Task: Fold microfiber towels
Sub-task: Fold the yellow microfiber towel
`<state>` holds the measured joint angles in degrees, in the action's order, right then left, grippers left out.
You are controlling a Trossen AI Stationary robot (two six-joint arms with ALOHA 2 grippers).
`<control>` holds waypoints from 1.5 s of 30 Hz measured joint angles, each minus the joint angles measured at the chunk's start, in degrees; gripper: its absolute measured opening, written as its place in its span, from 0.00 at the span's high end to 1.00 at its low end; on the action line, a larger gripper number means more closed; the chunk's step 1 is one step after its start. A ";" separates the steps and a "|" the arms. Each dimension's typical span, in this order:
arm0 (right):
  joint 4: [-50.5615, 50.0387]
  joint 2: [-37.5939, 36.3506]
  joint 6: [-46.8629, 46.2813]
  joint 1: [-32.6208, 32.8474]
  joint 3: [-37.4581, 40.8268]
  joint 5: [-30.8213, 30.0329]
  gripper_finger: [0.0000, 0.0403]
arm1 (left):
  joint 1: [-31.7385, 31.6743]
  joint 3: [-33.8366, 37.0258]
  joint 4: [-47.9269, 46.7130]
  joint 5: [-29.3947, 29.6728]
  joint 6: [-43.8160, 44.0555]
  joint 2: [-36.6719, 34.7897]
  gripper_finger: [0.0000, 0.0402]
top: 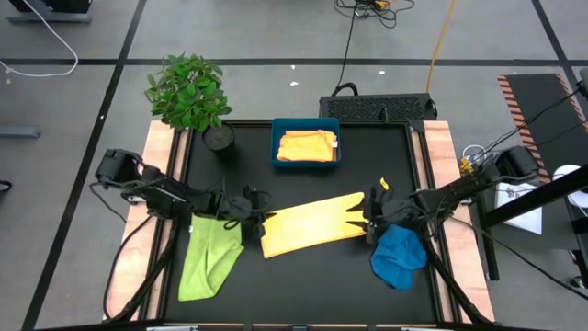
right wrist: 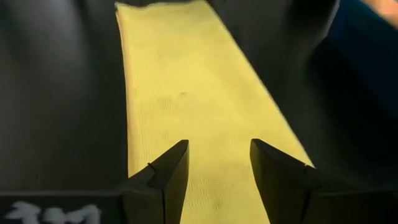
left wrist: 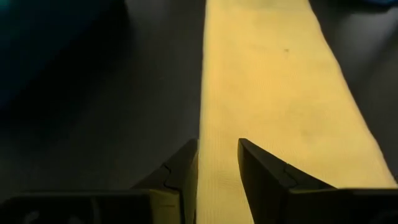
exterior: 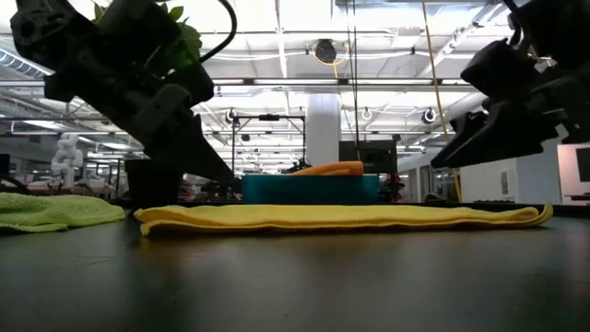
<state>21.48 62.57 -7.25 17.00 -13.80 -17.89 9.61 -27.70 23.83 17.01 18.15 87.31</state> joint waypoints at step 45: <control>-26.31 15.43 5.58 -6.69 -14.80 3.70 0.81 | 3.01 -1.56 -15.77 -13.08 8.74 0.02 0.71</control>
<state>-4.83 78.00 -1.66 10.32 -28.60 -14.19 12.62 -29.26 8.07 3.93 26.89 87.33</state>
